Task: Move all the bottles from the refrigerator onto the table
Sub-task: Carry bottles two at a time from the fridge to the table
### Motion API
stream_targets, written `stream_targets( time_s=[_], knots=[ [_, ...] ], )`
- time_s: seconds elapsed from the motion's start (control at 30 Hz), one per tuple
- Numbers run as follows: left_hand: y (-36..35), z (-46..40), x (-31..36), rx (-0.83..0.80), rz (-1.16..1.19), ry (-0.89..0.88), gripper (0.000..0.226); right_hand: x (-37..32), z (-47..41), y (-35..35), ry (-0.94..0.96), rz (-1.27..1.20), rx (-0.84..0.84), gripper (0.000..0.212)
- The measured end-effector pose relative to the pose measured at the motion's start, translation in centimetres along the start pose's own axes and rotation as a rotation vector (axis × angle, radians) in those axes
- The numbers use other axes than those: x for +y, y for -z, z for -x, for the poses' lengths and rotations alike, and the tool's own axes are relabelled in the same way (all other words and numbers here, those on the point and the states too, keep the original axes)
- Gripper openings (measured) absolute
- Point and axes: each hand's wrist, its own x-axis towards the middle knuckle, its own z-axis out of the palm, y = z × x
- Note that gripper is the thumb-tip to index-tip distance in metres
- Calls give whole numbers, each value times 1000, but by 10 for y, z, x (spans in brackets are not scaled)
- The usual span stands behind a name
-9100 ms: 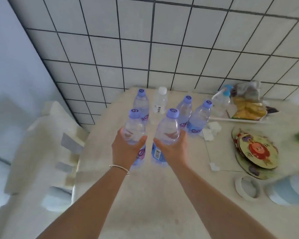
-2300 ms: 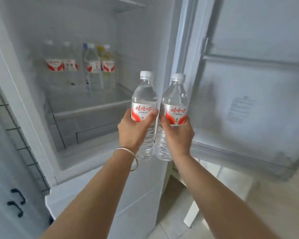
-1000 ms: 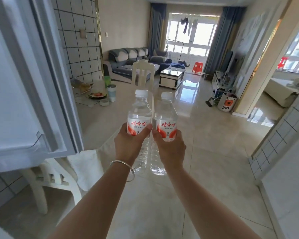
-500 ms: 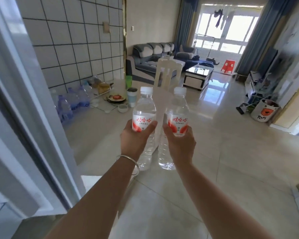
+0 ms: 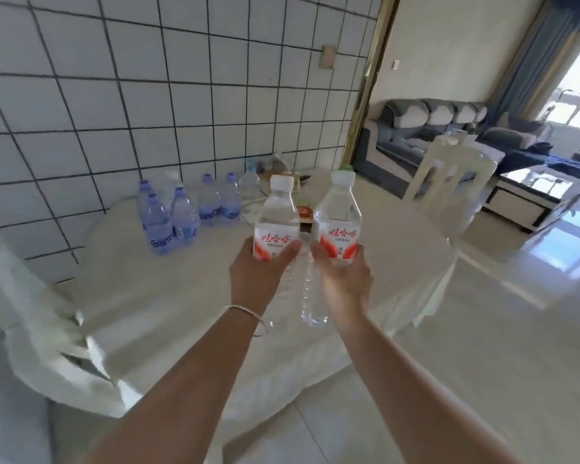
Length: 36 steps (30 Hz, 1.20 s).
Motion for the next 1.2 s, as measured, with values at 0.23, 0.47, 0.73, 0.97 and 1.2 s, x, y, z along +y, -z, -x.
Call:
stream_targets(
  time_s=[0.23,0.47,0.73,0.97,1.2],
  knots=[
    [-27,-100,-26,167,-56,43,38,10,-94,-73,29,-51,-160,47],
    [-42,-219,-69,256,-67,113,36,19,-181,-168,34,-13,-283,43],
    [-37,-329,-114,302,-47,163,38,24,-253,-264,-32,4,-435,42],
    [-27,-380,-149,354,-134,165,56,41,-273,-330,-50,-88,-570,46],
    [-28,-411,-193,445,-268,116,65,66,-288,-386,46,-104,-641,70]
  ],
)
